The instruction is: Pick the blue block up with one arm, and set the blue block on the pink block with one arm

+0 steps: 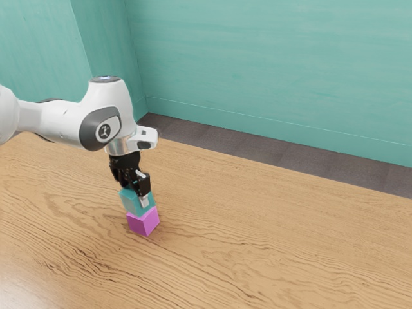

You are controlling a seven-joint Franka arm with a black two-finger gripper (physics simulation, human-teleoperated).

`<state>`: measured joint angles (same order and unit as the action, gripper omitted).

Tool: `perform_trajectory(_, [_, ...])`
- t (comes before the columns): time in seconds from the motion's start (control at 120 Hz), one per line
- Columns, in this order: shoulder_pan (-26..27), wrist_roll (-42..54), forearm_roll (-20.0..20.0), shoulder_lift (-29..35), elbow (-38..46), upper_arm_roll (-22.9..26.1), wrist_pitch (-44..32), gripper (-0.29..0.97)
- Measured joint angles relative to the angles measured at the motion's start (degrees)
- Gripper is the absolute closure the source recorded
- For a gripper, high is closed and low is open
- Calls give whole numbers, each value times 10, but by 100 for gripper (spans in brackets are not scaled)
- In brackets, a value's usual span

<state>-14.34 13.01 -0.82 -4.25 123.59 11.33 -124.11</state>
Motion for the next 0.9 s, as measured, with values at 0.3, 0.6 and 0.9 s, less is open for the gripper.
perform_trajectory(0.3, [-78, -15, 8, -27, -3, -3, -25, 34])
perform_trajectory(0.6, [-79, -24, 10, -30, -18, 10, -30, 34])
perform_trajectory(0.9, [-77, -30, 10, -40, -31, 44, -31, 34])
